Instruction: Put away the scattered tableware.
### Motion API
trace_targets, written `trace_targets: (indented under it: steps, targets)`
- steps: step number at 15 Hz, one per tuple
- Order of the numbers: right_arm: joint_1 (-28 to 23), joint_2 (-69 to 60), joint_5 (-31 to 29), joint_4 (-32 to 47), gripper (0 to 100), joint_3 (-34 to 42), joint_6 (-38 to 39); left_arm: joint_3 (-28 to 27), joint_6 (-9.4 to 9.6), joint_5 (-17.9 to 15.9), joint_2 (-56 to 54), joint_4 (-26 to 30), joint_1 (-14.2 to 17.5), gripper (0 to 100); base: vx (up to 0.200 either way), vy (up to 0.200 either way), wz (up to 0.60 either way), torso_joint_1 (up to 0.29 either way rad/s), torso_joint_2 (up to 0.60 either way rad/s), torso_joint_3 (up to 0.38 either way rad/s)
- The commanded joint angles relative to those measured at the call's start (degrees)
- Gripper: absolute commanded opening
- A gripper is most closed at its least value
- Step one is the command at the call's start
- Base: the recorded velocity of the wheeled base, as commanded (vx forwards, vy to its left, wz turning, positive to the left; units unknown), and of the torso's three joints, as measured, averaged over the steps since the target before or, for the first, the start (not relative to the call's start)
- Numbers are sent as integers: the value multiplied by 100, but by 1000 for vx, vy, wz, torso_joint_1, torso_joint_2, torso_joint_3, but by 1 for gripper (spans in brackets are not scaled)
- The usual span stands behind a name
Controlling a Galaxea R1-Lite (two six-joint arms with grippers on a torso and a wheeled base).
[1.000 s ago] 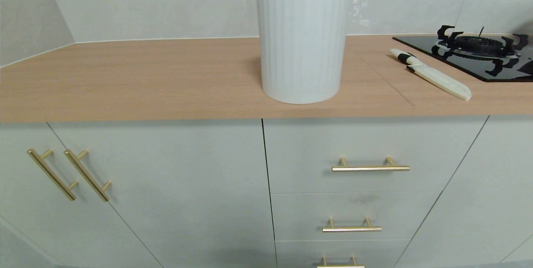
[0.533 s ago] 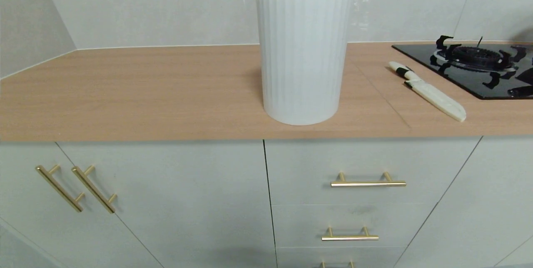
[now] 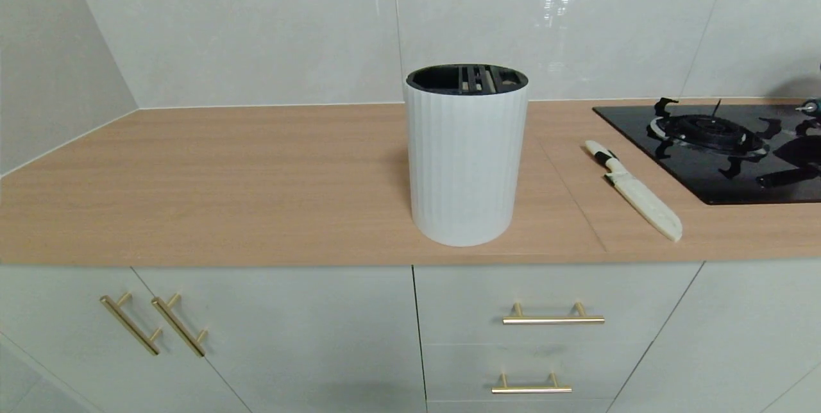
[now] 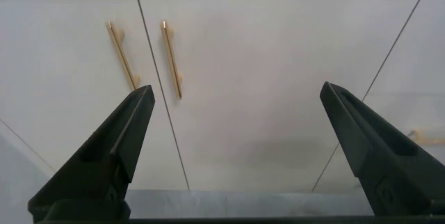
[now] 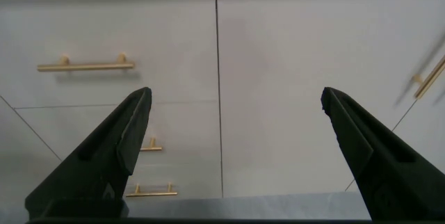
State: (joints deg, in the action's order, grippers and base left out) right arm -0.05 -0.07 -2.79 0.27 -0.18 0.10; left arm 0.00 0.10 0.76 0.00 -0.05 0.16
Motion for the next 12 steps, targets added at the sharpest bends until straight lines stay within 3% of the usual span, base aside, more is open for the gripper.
trace_targets:
  steps: [1,12]
  targets:
    - [-4,7,-2,0,100,1,-1,0,-1,4,0,-4,2,100,0,0,0,193,-481,-295]
    - [-4,7,-2,0,100,1,-1,0,-1,4,0,-4,2,100,0,0,0,222,-509,-290]
